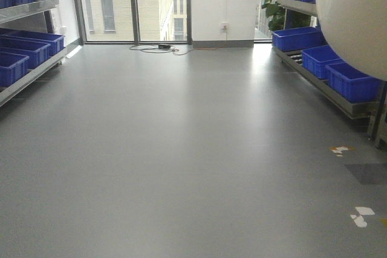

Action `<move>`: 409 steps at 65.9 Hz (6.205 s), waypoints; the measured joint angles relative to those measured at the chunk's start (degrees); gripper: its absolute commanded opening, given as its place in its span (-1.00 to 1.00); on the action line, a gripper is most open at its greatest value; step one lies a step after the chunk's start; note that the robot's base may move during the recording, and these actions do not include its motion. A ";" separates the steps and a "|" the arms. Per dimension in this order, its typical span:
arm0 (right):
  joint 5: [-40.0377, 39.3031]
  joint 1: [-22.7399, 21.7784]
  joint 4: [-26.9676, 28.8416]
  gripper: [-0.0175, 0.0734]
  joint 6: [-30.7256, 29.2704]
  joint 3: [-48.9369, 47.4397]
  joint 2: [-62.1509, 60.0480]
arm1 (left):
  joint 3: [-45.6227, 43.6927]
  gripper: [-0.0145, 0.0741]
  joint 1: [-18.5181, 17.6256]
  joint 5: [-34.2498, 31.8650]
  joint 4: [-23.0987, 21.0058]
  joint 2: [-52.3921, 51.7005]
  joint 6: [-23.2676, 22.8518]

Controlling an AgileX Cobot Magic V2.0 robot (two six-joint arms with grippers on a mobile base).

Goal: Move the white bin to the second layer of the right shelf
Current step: 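Drive toward the windows alongside the blue-bin shelves, then turn toward the roller shelf rack and approach its second layer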

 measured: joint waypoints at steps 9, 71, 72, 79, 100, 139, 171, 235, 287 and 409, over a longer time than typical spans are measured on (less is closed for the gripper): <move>0.00 0.00 0.00 -0.50 0.00 0.00 0.00 | 0.00 -0.48 0.00 0.00 0.00 0.00 0.00; 0.00 0.00 0.00 -0.50 0.00 0.00 0.00 | 0.00 -0.48 0.00 0.00 0.00 0.00 0.00; 0.00 0.00 0.00 -0.50 0.00 0.00 0.00 | 0.00 -0.48 0.00 0.00 0.00 0.00 0.00; 0.00 0.00 0.00 -0.50 0.00 0.00 0.00 | 0.00 -0.48 0.00 0.00 0.00 0.00 0.00; 0.00 0.00 -0.31 -0.50 0.00 0.00 0.00 | 0.00 -0.48 0.00 0.00 0.00 0.00 0.00; 0.00 0.00 -0.31 -0.50 0.00 0.00 0.00 | 0.00 -0.48 0.00 0.00 0.00 0.00 0.00; 0.00 0.00 0.00 -0.50 0.00 0.00 0.00 | 0.00 -0.48 0.00 0.00 0.00 0.00 0.00; 0.00 0.00 0.00 -0.50 0.00 0.00 0.00 | 0.00 -0.48 0.00 0.00 0.00 0.00 0.00; 0.00 0.00 0.00 -0.50 0.00 0.00 0.00 | 0.00 -0.48 0.00 0.00 0.00 0.00 0.00; 0.00 0.00 -0.31 -0.50 0.00 0.00 0.00 | 0.00 -0.48 0.00 0.00 0.00 0.00 0.00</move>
